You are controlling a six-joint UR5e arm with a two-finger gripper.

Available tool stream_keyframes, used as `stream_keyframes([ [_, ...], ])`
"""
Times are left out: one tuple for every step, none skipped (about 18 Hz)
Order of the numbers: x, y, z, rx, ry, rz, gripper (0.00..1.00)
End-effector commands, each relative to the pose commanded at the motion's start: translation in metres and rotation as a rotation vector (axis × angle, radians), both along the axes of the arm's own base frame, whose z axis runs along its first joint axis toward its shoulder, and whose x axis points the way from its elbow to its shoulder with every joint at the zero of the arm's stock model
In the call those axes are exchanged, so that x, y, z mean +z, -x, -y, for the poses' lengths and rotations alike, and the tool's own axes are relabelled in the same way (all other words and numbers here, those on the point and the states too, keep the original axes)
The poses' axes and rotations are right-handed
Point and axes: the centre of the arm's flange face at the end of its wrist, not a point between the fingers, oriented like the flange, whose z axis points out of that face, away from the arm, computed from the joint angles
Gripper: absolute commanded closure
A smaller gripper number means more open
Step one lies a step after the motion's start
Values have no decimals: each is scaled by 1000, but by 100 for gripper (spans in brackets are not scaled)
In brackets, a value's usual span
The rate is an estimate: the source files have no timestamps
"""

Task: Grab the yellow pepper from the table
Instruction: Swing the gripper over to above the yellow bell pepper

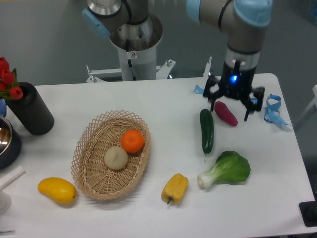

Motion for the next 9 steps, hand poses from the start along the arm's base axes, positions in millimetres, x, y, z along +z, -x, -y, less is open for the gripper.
stream_keyframes([
  [-5, 1, -9, -1, 0, 8, 0],
  [-10, 4, -20, -2, 0, 15, 0],
  [-15, 4, -30, -12, 2, 20, 0],
  [-19, 3, -38, -26, 2, 23, 0],
  [-24, 5, -44, -34, 3, 24, 0],
  [-31, 7, -49, -42, 4, 25, 0],
  [-37, 4, -58, -57, 6, 27, 0],
  [-47, 4, -64, -64, 10, 31, 0],
  [-55, 3, -70, -70, 11, 34, 0],
])
